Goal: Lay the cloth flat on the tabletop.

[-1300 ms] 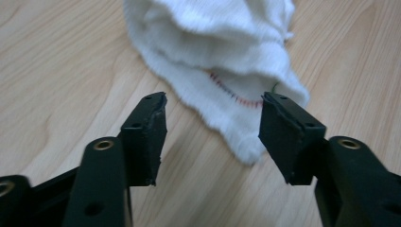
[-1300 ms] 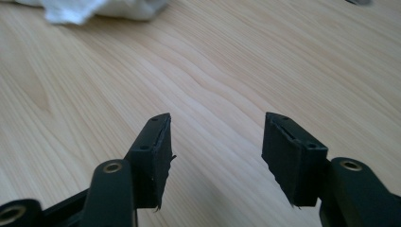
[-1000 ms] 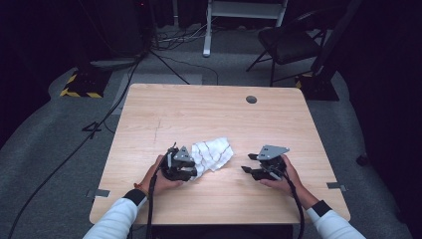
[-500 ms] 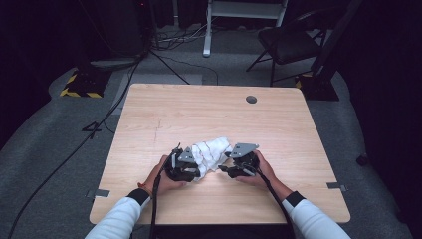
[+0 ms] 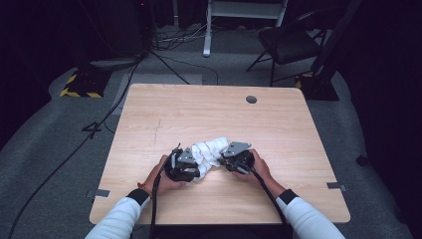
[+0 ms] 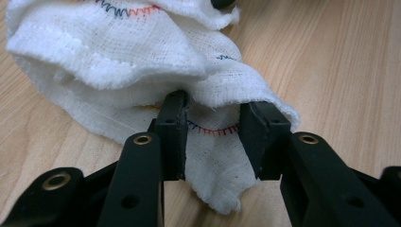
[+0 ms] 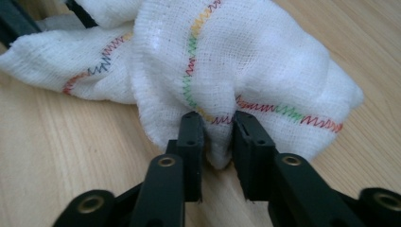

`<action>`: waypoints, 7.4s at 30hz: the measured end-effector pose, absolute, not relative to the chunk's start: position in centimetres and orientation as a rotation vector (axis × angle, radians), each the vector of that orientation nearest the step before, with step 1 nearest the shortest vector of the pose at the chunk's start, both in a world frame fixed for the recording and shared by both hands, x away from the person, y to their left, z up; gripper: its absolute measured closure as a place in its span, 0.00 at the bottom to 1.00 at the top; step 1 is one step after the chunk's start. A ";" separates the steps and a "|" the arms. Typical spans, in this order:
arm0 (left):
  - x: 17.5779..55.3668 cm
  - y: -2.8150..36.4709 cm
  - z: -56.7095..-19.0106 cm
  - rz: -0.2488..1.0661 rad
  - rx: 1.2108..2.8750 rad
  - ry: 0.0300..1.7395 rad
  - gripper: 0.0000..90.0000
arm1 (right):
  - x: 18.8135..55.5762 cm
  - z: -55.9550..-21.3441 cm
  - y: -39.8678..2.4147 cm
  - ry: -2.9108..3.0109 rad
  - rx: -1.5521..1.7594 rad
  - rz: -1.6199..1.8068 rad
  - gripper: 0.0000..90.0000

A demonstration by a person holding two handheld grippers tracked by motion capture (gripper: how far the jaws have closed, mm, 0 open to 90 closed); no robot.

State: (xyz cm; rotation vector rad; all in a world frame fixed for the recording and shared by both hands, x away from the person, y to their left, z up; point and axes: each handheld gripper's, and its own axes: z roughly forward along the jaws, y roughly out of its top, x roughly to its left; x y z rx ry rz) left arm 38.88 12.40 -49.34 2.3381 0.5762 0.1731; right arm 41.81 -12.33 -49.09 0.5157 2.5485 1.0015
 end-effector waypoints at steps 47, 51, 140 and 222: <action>41.3 12.9 -47.3 0.242 2.263 0.644 0.62 | 39.2 -45.7 -25.2 2.442 0.803 1.070 0.70; 39.6 12.6 -46.4 0.240 2.245 0.593 0.59 | 38.4 -45.4 -23.9 2.483 0.689 1.116 0.59; 36.8 10.2 -46.6 0.205 2.301 0.568 0.55 | 36.8 -45.6 -16.0 2.685 0.318 1.110 0.76; 46.9 13.3 -46.9 0.276 2.113 0.760 0.96 | 31.2 -47.0 -31.2 2.602 0.581 0.960 0.99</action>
